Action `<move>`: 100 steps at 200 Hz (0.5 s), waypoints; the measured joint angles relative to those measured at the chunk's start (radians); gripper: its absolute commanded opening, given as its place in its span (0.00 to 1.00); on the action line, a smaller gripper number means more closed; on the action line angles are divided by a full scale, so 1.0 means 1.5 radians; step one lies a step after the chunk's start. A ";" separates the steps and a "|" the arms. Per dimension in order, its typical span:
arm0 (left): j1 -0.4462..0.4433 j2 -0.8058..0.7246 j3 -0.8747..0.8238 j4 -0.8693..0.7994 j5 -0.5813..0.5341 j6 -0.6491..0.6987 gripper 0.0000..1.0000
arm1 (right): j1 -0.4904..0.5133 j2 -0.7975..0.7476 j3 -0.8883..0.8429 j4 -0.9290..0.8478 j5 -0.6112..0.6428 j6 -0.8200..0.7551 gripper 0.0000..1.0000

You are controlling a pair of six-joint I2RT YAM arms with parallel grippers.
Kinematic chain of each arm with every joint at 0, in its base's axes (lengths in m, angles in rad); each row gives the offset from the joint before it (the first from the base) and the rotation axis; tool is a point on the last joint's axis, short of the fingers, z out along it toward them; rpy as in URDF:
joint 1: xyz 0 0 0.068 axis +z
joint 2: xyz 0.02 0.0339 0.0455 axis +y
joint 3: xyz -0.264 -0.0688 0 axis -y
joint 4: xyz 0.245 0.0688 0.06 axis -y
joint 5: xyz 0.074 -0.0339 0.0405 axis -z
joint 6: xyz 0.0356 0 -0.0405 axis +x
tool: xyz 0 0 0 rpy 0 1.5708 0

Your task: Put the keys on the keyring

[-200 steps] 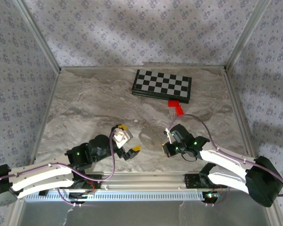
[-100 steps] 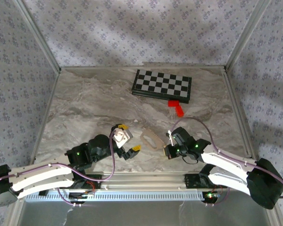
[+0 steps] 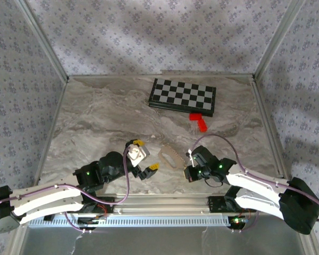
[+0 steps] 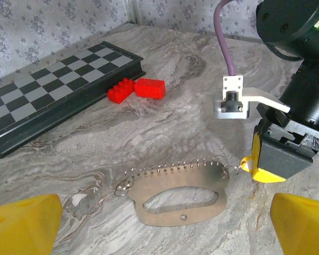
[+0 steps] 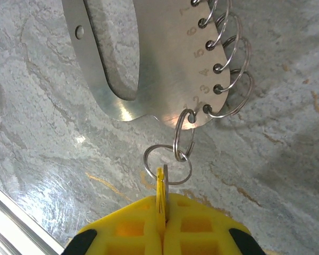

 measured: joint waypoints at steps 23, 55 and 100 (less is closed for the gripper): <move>0.000 0.000 0.000 0.004 0.000 0.000 0.99 | 0.008 0.001 0.000 0.000 0.006 0.006 0.00; 0.000 0.000 0.000 0.004 0.000 0.000 1.00 | 0.012 0.003 0.000 -0.001 0.010 0.009 0.00; 0.000 0.000 0.000 0.011 0.000 0.000 1.00 | 0.016 0.003 0.000 -0.001 0.013 0.009 0.03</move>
